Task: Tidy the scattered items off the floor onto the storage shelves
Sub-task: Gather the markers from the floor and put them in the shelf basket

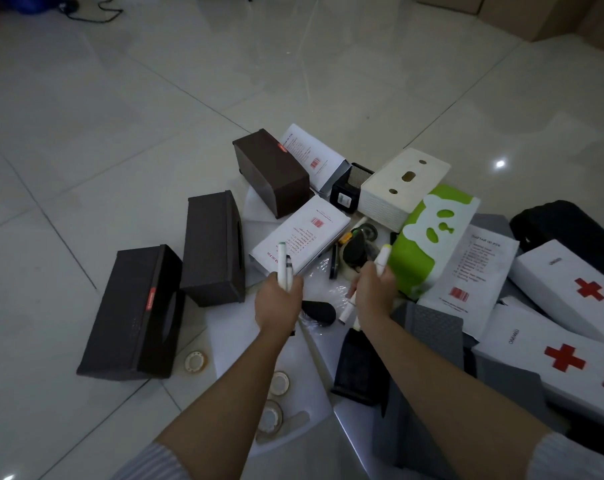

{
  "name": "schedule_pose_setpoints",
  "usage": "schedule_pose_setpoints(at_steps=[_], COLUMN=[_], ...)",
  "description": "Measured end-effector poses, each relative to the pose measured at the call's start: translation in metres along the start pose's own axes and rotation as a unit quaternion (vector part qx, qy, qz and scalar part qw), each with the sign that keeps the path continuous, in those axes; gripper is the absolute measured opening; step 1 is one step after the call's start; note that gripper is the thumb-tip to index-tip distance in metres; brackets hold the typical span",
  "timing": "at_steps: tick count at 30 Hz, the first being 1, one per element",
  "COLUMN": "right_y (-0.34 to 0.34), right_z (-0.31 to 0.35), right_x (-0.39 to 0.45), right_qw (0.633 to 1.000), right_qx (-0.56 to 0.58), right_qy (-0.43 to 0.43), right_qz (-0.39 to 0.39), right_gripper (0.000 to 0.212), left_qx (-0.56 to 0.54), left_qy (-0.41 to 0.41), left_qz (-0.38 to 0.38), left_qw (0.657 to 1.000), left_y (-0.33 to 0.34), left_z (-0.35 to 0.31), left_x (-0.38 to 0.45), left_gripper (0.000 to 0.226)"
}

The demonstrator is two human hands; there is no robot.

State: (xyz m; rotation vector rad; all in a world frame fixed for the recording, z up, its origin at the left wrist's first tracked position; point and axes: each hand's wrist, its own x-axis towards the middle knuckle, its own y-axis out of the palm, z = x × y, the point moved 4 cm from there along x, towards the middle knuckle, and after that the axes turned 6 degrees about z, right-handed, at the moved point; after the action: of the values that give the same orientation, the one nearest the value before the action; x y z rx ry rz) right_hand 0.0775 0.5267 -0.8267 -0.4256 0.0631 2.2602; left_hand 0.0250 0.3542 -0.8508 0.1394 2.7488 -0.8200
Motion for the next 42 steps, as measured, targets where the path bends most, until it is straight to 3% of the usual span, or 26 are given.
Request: schedule_pose_setpoints(at_steps=[4,8,11,16,22,24,30,35,38,42], right_y=[0.010,0.016,0.021,0.027,0.025,0.024,0.032,0.051,0.057,0.066], right_z=[-0.013,-0.023,-0.023,-0.025,0.015,0.038,0.071,0.049,0.036,0.027], right_x=[-0.011,-0.025,-0.027,-0.017,0.025,0.049,0.117,0.154,0.166,0.176], right_qw=[0.992,0.966,0.959,0.975,0.981,0.975,0.940,0.901,0.859,0.787], right_qx=[0.015,0.106,0.097,-0.005,-0.172,-0.211,-0.322,-0.408,-0.477,-0.557], right_qy=[0.114,0.200,0.211,0.176,0.011,-0.050,-0.108,-0.109,-0.077,-0.058], right_qz=[0.054,0.125,0.163,0.132,0.085,0.054,0.016,0.102,0.168,0.258], right_gripper=[0.003,0.019,0.017,0.002,0.022,0.016,0.012,0.013,0.003,0.037], left_qx=[-0.154,-0.177,-0.205,-0.213,-0.239,-0.229,-0.058,-0.016,0.028,0.072], left_qy=[-0.030,-0.028,-0.023,-0.042,0.000,0.017,0.067,0.086,0.070,0.058], left_qz=[0.046,0.057,0.056,0.052,0.071,0.069,0.054,0.055,0.049,0.027], left_qw=[0.987,0.982,0.977,0.975,0.968,0.971,0.995,0.995,0.996,0.995], left_y=[-0.008,-0.017,-0.023,-0.012,0.004,0.005,0.012,0.018,0.023,0.025], left_z=[-0.001,0.002,0.004,0.003,-0.016,-0.030,-0.048,-0.050,-0.043,-0.040], left_x=[-0.001,-0.007,-0.014,-0.012,0.009,0.021,0.073,0.092,0.097,0.098], left_gripper=[0.023,0.028,0.030,0.054,0.040,0.036,0.062,0.084,0.078,0.067])
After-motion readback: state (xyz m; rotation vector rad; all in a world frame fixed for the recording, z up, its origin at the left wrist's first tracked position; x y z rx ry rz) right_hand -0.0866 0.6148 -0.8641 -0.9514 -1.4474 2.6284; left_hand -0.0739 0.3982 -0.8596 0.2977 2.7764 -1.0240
